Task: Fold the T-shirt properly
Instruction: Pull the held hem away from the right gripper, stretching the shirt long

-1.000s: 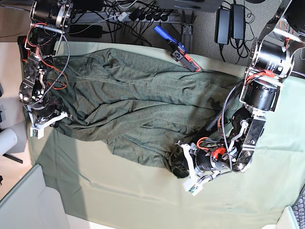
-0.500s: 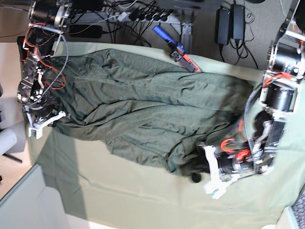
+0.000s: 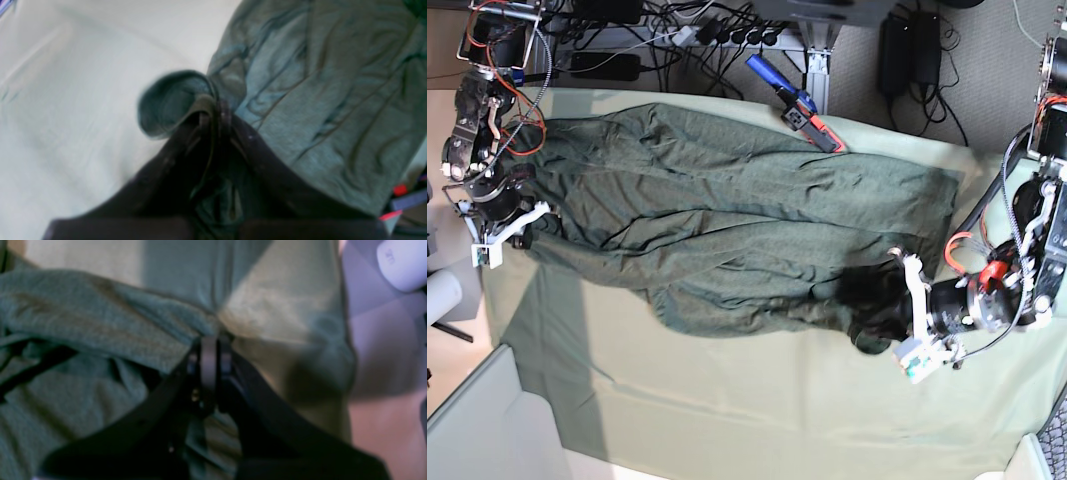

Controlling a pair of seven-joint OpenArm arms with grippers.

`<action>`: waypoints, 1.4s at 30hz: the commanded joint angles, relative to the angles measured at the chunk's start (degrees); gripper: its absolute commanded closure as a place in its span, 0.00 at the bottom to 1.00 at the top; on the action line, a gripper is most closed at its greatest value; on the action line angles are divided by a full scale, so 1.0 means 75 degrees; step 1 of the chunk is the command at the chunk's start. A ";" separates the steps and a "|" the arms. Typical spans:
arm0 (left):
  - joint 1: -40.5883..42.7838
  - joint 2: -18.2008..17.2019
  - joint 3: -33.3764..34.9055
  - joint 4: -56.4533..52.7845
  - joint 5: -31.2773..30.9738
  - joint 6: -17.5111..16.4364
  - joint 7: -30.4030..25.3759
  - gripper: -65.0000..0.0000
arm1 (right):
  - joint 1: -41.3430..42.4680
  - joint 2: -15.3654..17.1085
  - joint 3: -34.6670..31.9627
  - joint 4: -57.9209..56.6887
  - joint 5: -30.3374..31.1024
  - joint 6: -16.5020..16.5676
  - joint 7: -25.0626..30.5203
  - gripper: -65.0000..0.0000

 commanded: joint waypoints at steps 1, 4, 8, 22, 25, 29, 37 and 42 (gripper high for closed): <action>-0.0073 -0.0172 -0.0055 0.0303 -0.0117 -0.0063 -0.0166 1.00 | 0.0038 0.0210 0.0201 0.0175 0.0052 -0.0029 0.0149 1.00; 0.0297 -0.0443 -0.0055 0.0737 -0.0114 -0.0063 -0.0166 1.00 | -0.0184 0.0213 0.0472 0.0198 0.0050 -0.0020 0.0128 1.00; 0.0656 -0.0708 -0.0096 0.1078 -0.0064 -0.0063 -0.0169 1.00 | -0.0332 0.0213 0.0764 0.0207 0.0152 0.0009 0.0114 1.00; 0.1982 -0.0740 -0.1358 0.1378 -0.0411 -0.0063 -0.0047 1.00 | -0.0962 0.0213 0.1507 0.0210 0.0289 0.0152 0.0061 1.00; 0.2148 -0.0743 -0.1515 0.1422 -0.0411 -0.0063 -0.0047 1.00 | -0.1014 0.0207 0.1518 0.0210 0.0338 0.0157 0.0052 1.00; 0.2294 -0.0746 -0.1547 0.1428 -0.0525 -0.0063 0.0125 1.00 | -0.1055 0.0213 0.1518 0.0210 0.0335 0.0157 0.0061 1.00; 0.2669 -0.0825 -0.1545 0.1754 -0.1343 -0.0063 0.0460 1.00 | -0.1075 0.0189 0.1515 0.0207 0.0548 0.0160 0.0038 1.00; 0.2672 -0.0825 -0.1545 0.1813 -0.1883 -0.0063 0.1125 0.82 | -0.1075 0.0181 0.1515 0.0195 0.0536 0.0160 0.0003 1.00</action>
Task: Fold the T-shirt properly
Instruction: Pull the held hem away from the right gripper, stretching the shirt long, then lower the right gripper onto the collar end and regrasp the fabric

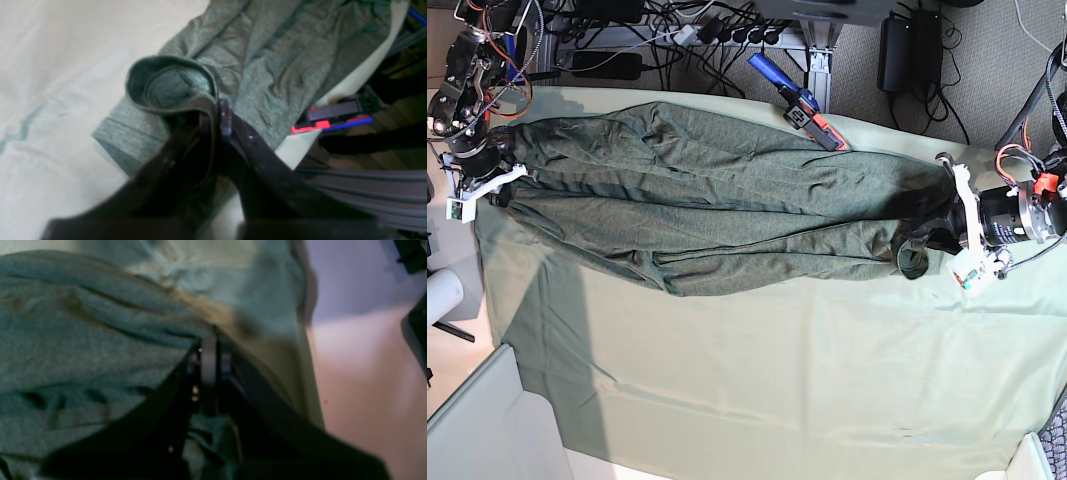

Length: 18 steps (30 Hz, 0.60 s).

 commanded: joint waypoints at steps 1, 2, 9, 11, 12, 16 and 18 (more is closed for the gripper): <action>-0.0076 -0.0090 -0.0058 0.0134 -0.0157 -0.0066 -0.0055 0.68 | 0.0079 0.0189 0.0085 0.0102 0.0070 -0.0006 0.0122 0.92; -0.0076 -0.0090 -0.0058 0.0134 -0.0163 -0.0066 0.0003 0.56 | 0.0079 0.0181 0.0085 0.0102 0.0087 -0.0006 0.0117 0.76; -0.0079 -0.0093 -0.0067 0.0198 -0.0586 -0.0066 0.0055 0.46 | 0.0082 0.0192 0.0137 0.0187 0.0609 -0.0012 -0.0064 0.35; -0.0079 -0.0093 -0.0067 0.0326 -0.0609 -0.0066 0.0050 0.46 | 0.0082 0.0178 0.0187 0.0460 0.1032 -0.0009 -0.0105 0.35; -0.0079 -0.0090 -0.0067 0.0405 -0.0609 -0.0066 0.0032 0.46 | 0.0085 0.0166 0.0187 0.0679 0.1288 -0.0009 -0.0131 0.35; -0.0082 -0.0090 -0.0067 0.0766 -0.0606 -0.0066 -0.0181 0.46 | 0.0452 -0.0274 0.0154 0.1766 0.1614 0.0090 -0.0533 0.35; -0.0082 -0.0087 -0.0067 0.0912 -0.0612 -0.0066 -0.0245 0.46 | 0.0784 -0.0516 -0.0096 0.1935 0.1661 0.0239 -0.0752 0.35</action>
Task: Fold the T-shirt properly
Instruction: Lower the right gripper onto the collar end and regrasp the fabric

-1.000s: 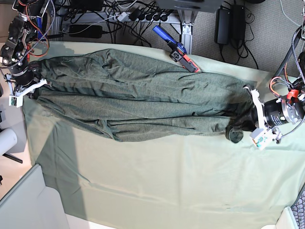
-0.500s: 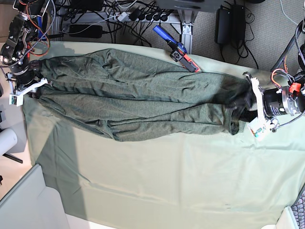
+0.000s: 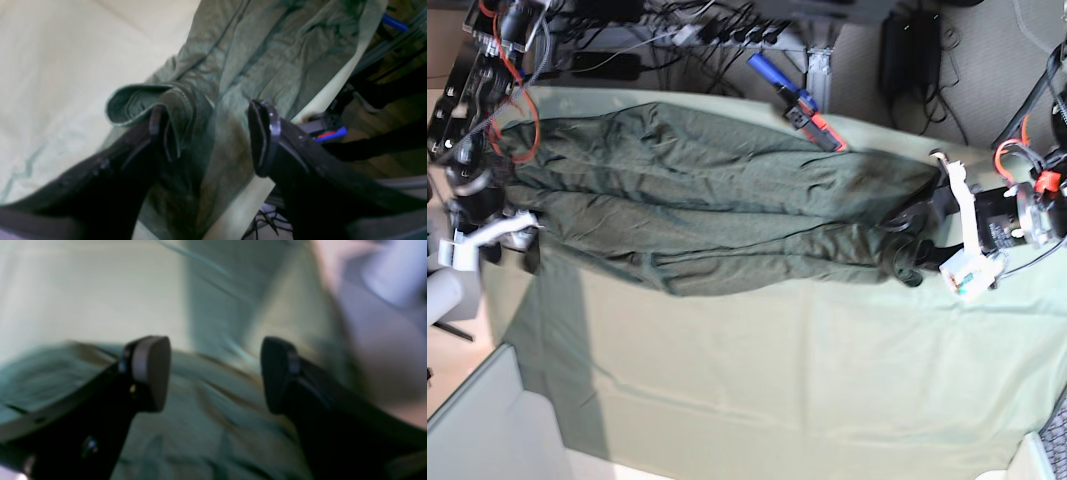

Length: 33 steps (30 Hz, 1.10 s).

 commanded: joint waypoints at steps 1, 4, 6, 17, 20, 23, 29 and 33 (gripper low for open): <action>-0.0079 -0.0090 -0.0064 0.0175 -0.0140 -0.0066 -0.0195 0.46 | 0.0219 0.0052 -0.0201 0.0055 0.0017 0.0082 0.0105 0.35; -0.0073 -0.0093 -0.0064 0.0181 -0.0114 -0.0066 -0.0189 0.46 | 0.0729 -0.0216 -0.1291 -0.0370 -0.0460 0.0079 0.0175 0.35; -0.0073 -0.0090 -0.0064 0.0181 -0.0117 -0.0066 -0.0166 0.46 | 0.1139 -0.0391 -0.2116 -0.0801 -0.0930 0.0076 0.0181 0.35; -0.0055 -0.0090 -0.0064 0.0181 -0.0201 -0.0066 -0.0050 0.46 | 0.2387 -0.0533 -0.4121 -0.2343 -0.1894 0.0023 0.0233 0.35; -0.0058 -0.0090 -0.0064 0.0181 -0.0195 -0.0066 -0.0050 0.46 | 0.2404 -0.0533 -0.4511 -0.2530 -0.1953 0.0023 0.0210 0.35; -0.0058 -0.0090 -0.0064 0.0181 -0.0192 -0.0066 -0.0050 0.46 | 0.2401 -0.0536 -0.4750 -0.2585 -0.1950 0.0023 0.0213 0.45; -0.0052 -0.0093 -0.0064 0.0178 0.0044 -0.0066 0.0009 0.38 | 0.2404 -0.0533 -0.4768 -0.2565 -0.2005 0.0020 0.0210 1.00; -0.0052 -0.0090 -0.0064 0.0178 0.0385 -0.0066 0.0006 0.31 | 0.2398 -0.0530 -0.4768 -0.2349 -0.1979 0.0017 0.0233 1.00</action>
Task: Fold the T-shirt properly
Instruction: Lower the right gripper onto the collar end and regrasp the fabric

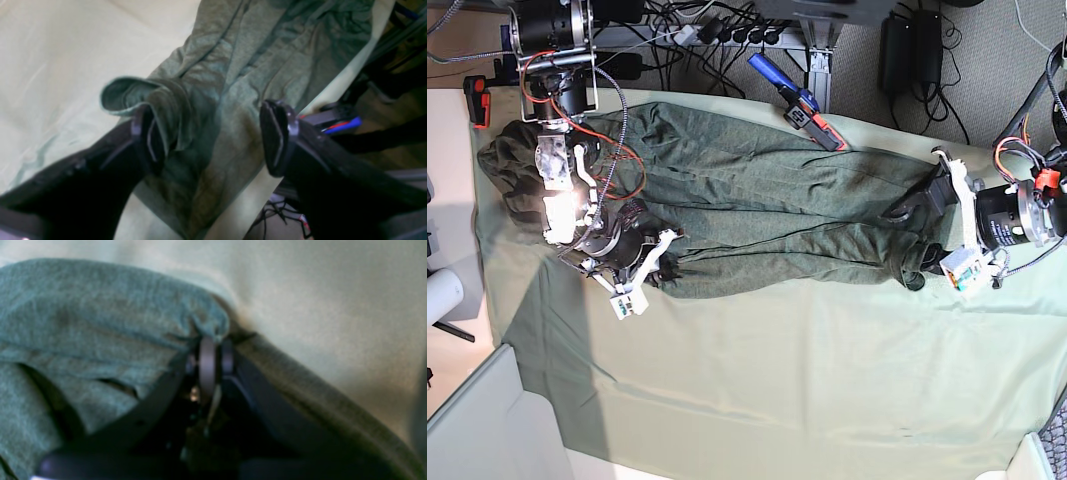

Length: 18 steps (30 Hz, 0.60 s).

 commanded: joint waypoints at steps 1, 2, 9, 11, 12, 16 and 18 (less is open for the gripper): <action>-0.0079 -0.0090 -0.0061 0.0125 -0.0114 -0.0066 -0.0140 0.31 | 0.0149 0.0090 0.0023 0.0224 -0.0041 -0.0026 -0.0006 1.00; -0.0076 -0.0090 -0.0061 0.0125 -0.0117 -0.0066 -0.0140 0.31 | 0.0149 0.0090 0.0029 0.0321 -0.0041 -0.0026 -0.0026 1.00; 0.0058 -0.0140 -0.0058 0.0125 0.0691 -0.0066 -0.0201 0.31 | -0.0187 0.0134 0.0041 0.1411 -0.0044 -0.0026 -0.0181 1.00; 0.0172 -0.0178 -0.0058 0.0125 0.0839 -0.0066 -0.0245 0.31 | -0.0522 0.0227 0.0041 0.1912 -0.0082 -0.0026 -0.0201 1.00; 0.0219 -0.0204 -0.0058 0.0125 0.0833 -0.0066 -0.0262 0.31 | -0.0697 0.0286 0.0047 0.2157 -0.0099 -0.0026 -0.0204 1.00; 0.0323 -0.0338 -0.0058 0.0125 0.0836 -0.0066 -0.0376 0.31 | -0.1262 0.0539 0.0268 0.2923 -0.0128 -0.0029 -0.0233 1.00; 0.0396 -0.0393 -0.0058 0.0125 0.0845 -0.0066 -0.0379 0.31 | -0.1571 0.0685 0.0507 0.3194 -0.0122 -0.0026 -0.0283 1.00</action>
